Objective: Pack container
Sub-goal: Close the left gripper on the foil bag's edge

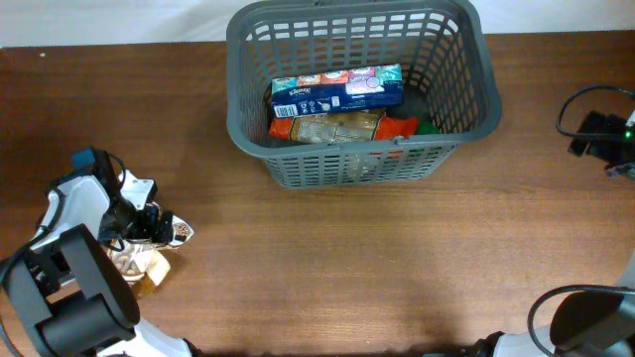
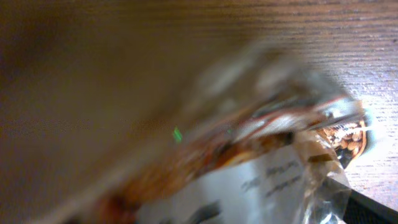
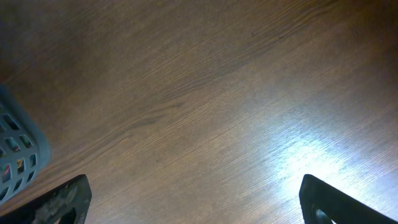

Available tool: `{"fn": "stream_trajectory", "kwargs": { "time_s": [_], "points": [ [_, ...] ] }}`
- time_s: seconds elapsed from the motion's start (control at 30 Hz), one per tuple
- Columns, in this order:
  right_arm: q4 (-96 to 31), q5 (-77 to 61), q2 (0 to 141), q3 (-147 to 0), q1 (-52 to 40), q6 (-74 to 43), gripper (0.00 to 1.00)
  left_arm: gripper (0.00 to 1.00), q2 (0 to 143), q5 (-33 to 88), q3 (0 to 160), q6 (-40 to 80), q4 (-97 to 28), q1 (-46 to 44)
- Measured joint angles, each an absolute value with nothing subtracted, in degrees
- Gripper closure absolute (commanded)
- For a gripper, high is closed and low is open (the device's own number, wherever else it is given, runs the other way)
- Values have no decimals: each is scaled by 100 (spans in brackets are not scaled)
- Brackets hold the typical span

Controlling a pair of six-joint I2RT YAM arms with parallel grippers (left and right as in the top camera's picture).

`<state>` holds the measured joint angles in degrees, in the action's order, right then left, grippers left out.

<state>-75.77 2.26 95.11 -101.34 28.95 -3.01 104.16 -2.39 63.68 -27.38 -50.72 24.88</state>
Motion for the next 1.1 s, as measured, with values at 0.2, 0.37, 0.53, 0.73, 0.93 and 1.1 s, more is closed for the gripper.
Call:
{"fn": "stream_trajectory", "kwargs": {
  "time_s": [0.2,0.37,0.53,0.73,0.93,1.1],
  "points": [
    [-7577,226,9511,-10134,2895,-296,1,1,10416,-148,6368,-2738,-5030,2488],
    [-7577,226,9511,-10134,2895,-301,1,0,10416,263,6368,-2738,-5026,2488],
    [-7577,226,9511,-10134,2895,-303,1,0,10416,480,6368,-2707,-5081,2488],
    [-7577,226,9511,-10134,2895,-303,1,1,10416,261,6368,-2475,-5207,2488],
    [-7577,226,9511,-10134,2895,-298,1,0,10416,-117,6368,-2171,-5264,2488],
    [-7577,226,9511,-10134,2895,-301,1,0,10416,-204,6368,-2112,-5269,2488]
  ]
}}
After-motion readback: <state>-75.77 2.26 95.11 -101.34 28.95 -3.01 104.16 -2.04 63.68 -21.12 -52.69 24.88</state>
